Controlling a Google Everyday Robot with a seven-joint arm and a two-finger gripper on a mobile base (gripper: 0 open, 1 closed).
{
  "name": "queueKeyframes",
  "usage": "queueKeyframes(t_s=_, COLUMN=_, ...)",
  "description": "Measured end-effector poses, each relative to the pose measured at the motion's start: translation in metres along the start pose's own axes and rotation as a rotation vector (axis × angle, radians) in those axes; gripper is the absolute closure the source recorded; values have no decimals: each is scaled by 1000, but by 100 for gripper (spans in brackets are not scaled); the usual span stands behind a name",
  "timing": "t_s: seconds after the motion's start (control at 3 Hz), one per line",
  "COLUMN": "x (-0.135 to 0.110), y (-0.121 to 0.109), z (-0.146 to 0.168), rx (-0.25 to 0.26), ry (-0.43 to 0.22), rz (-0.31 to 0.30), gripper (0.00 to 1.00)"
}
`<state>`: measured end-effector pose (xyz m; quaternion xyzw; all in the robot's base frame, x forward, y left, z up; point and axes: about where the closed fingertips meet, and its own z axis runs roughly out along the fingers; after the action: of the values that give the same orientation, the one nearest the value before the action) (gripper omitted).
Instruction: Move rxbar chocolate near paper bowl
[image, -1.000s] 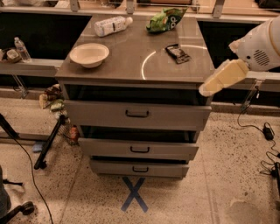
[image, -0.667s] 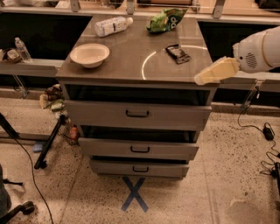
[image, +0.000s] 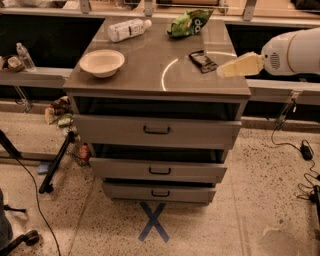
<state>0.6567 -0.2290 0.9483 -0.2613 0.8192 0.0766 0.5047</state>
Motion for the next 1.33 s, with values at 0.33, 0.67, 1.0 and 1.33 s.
queueKeyframes(t_s=0.33, x=0, y=0, z=0, rx=0, ry=0, rz=-1, gripper=0)
queueKeyframes(t_s=0.67, x=1, y=-3, z=45, rx=5, ry=-4, rz=56, gripper=0)
queueKeyframes(t_s=1.0, x=0, y=-4, z=86, rx=-11, ry=-13, rz=100, gripper=0)
queueKeyframes(t_s=1.33, x=5, y=-5, z=143, rx=-9, ry=-39, rz=103, gripper=0)
